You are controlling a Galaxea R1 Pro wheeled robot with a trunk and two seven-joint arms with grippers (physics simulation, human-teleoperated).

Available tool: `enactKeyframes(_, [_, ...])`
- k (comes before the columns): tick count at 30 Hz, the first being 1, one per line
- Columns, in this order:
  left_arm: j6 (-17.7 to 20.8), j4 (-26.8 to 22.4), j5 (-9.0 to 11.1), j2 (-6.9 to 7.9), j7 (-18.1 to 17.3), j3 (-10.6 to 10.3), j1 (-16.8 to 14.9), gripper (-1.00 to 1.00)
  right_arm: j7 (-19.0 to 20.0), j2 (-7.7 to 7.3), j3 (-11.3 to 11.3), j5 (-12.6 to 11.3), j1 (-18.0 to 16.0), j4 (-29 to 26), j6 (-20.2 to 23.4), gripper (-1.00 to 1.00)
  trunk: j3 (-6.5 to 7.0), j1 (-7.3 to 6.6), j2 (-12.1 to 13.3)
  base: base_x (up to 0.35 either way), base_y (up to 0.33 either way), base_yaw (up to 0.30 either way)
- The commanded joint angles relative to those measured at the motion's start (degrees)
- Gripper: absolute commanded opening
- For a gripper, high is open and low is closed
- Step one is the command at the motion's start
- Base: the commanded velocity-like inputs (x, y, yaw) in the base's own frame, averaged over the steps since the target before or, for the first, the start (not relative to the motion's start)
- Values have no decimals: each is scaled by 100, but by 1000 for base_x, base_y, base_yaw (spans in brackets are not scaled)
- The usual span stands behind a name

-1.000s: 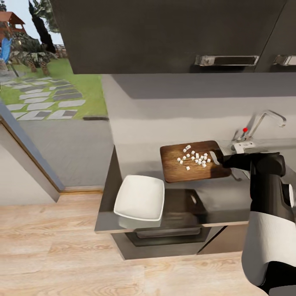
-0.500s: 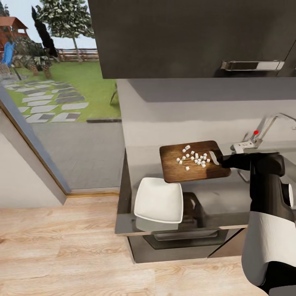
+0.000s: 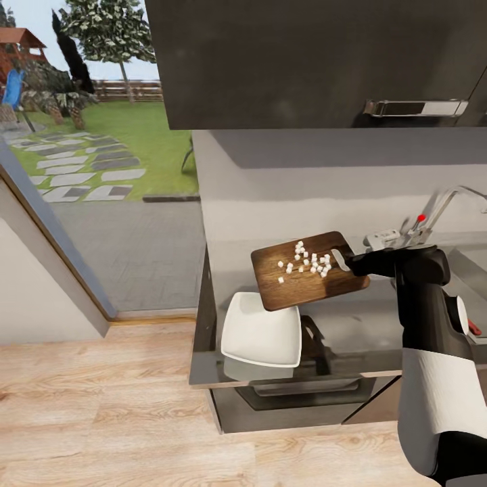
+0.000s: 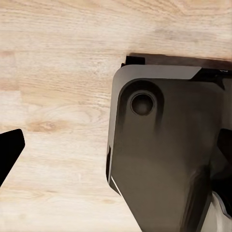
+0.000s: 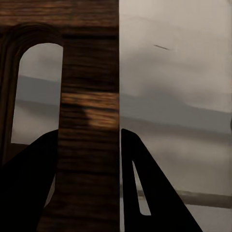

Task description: In the kitchen, take the Vidalia onion out of the sink, dice it on the chopping board with the paring knife, put the diced onion into the bowl on the countertop, then place both the paring knife and the chopping board into the sink.

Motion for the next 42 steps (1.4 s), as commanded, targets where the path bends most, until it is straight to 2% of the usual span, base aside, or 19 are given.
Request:
enactKeyframes(1, [-42,26,50,-2,1,-44,-11,100,62,-1,-1,49,-7,-5,17,-100,-10,3,-11,0,0,0])
enactKeyframes(21, [-42,26,50,-2,1,-44,-11,100,62,-2,13,49,-7,27,-138,-100,-10,3,-11,0,0,0])
enactKeyframes(25, [-42,26,50,-2,1,-44,-11,100,62,-7,223,49,-8,38,-145,-100,-10,3,-11,0,0,0])
enactKeyframes(31, [-42,26,50,-2,1,-44,-11,100,40,-3,314,49,-8,91,-485,-100,-10,3,-11,0,0,0])
enactKeyframes(39, [-42,26,50,-2,1,-44,-11,100,19,-10,320,49,-8,160,-628,-100,-10,3,-11,0,0,0])
enactKeyframes(42, [-42,26,50,-2,1,-44,-11,100,18,-10,320,49,-8,218,-921,-100,-10,3,-11,0,0,0])
